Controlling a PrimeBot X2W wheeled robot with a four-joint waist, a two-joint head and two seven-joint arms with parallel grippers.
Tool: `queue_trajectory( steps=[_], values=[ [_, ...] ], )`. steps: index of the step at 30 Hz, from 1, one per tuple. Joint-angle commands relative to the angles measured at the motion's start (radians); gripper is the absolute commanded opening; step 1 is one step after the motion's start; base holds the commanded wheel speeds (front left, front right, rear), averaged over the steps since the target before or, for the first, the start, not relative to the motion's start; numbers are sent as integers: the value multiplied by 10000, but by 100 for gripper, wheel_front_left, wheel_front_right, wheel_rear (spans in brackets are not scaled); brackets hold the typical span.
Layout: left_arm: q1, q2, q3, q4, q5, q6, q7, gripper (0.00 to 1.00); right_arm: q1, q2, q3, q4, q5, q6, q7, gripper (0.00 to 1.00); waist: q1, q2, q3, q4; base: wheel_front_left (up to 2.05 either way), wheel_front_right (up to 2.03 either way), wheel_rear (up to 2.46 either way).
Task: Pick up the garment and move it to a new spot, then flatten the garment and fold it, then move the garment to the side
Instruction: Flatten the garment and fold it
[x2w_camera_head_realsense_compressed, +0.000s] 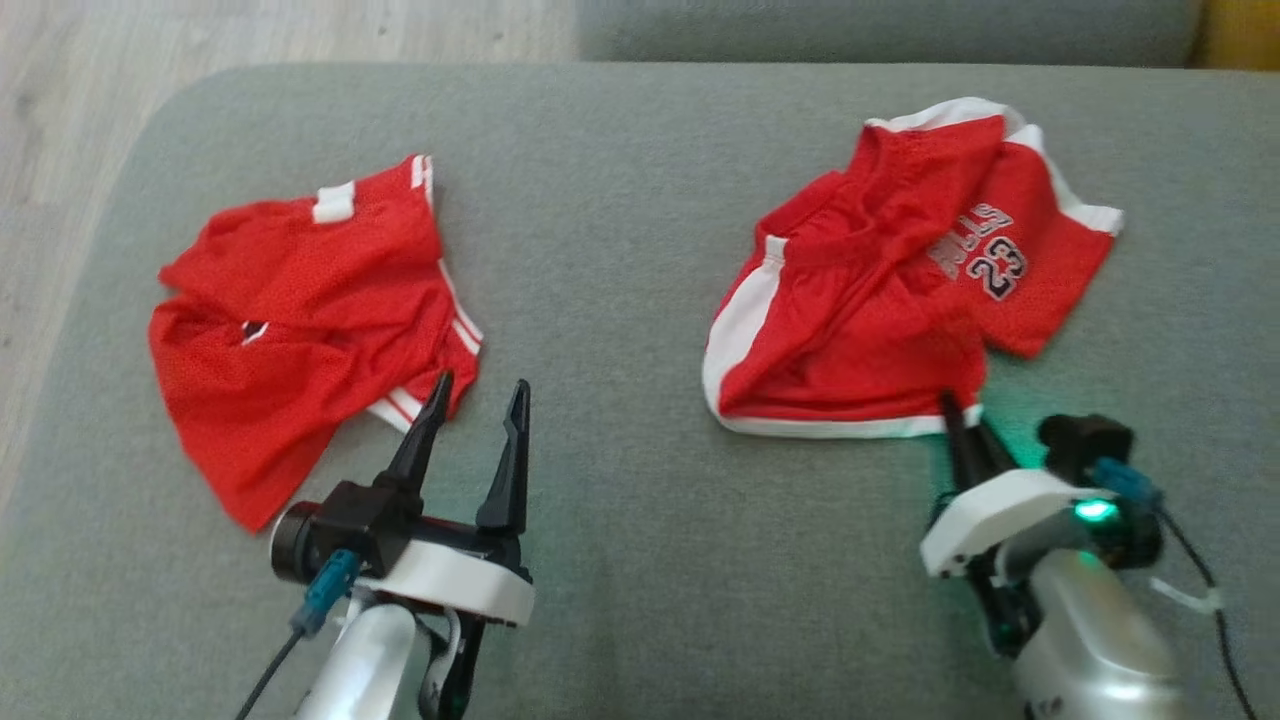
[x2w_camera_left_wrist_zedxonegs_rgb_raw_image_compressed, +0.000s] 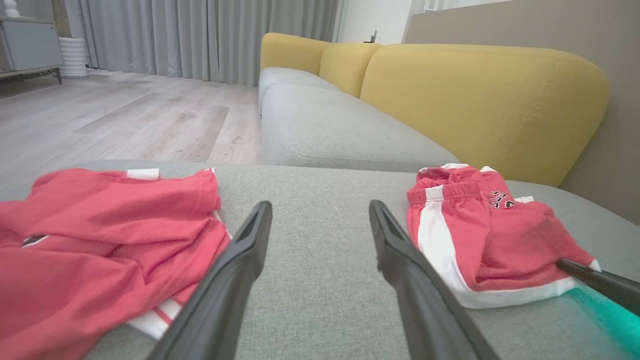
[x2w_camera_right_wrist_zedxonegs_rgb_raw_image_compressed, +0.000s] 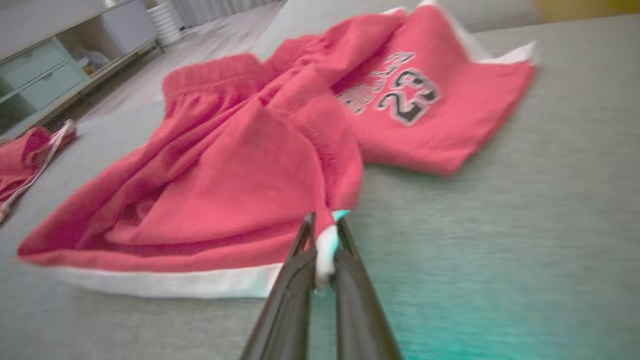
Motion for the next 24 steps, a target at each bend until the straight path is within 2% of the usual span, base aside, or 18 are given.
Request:
queue_trajectory(
  steps=[1, 9, 10, 13, 16, 17, 18, 21, 24],
  values=[
    [-116, 3, 327, -341, 43, 44, -95, 100, -21, -27, -399, -327, -356, -7, -183, 0, 0, 0, -266, -294, 0, 0, 0],
    [80, 3, 390, -441, 60, 69, -95, 100, 702, -319, -3569, -1561, -1623, -7, -39, 0, 0, 0, -556, -930, 0, 0, 0],
    [80, 3, 390, -441, 60, 69, -95, 100, 702, -319, -3569, -1561, -1623, -7, -39, 0, 0, 0, -556, -930, 0, 0, 0],
    [73, 3, 349, -475, 42, 79, -95, 100, 902, -313, -5001, -2191, -2332, -7, 354, 0, 0, 0, -563, -1050, 0, 0, 0],
    [60, 3, 310, -475, 12, 94, -95, 100, 1000, -174, -5943, -2777, -3065, -7, 839, 0, 0, 0, -559, -1120, 0, 0, 0],
    [59, 3, 292, -472, 1, 96, -95, 100, 1025, -128, -6068, -2997, -3347, -7, 899, 53, 0, 0, -547, -1133, 0, 0, 0],
    [55, 3, 270, -469, -8, 96, -95, 100, 1042, -88, -6121, -3234, -3580, -7, 866, 100, 0, 0, -537, -1136, 0, 0, 0],
    [31, 3, 204, -440, -37, 90, -95, 100, 1109, -21, -5582, -3748, -3808, -7, 635, 100, 0, 0, -535, -1110, 0, 0, 0],
    [-8, 3, 147, -405, -60, 80, -95, 100, 1220, -12, -4185, -3991, -2967, -7, 213, 100, 0, 0, -534, -1036, 0, 0, 0]
  ],
)
